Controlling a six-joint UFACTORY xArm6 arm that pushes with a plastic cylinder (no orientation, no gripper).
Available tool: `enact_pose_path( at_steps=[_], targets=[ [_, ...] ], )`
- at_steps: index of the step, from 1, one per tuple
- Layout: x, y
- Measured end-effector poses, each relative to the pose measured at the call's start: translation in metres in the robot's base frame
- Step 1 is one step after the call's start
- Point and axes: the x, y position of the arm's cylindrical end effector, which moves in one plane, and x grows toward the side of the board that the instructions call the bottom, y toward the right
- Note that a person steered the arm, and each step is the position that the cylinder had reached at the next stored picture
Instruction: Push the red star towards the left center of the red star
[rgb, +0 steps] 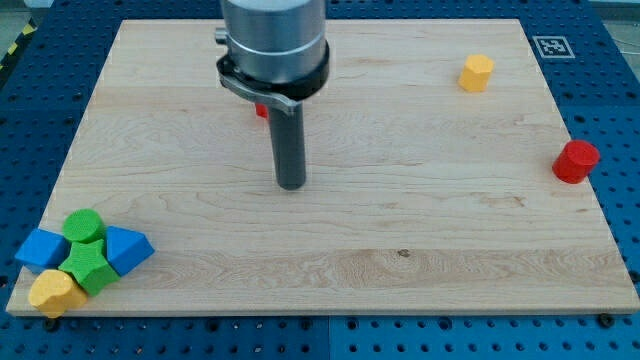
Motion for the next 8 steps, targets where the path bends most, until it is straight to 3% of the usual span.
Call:
enact_pose_path(
  at_steps=[1, 4, 5, 6, 8],
  targets=[
    [-0.010, 0.009],
    [-0.133, 0.011],
    [-0.141, 0.011],
    [-0.119, 0.009],
    [-0.114, -0.064]
  ],
)
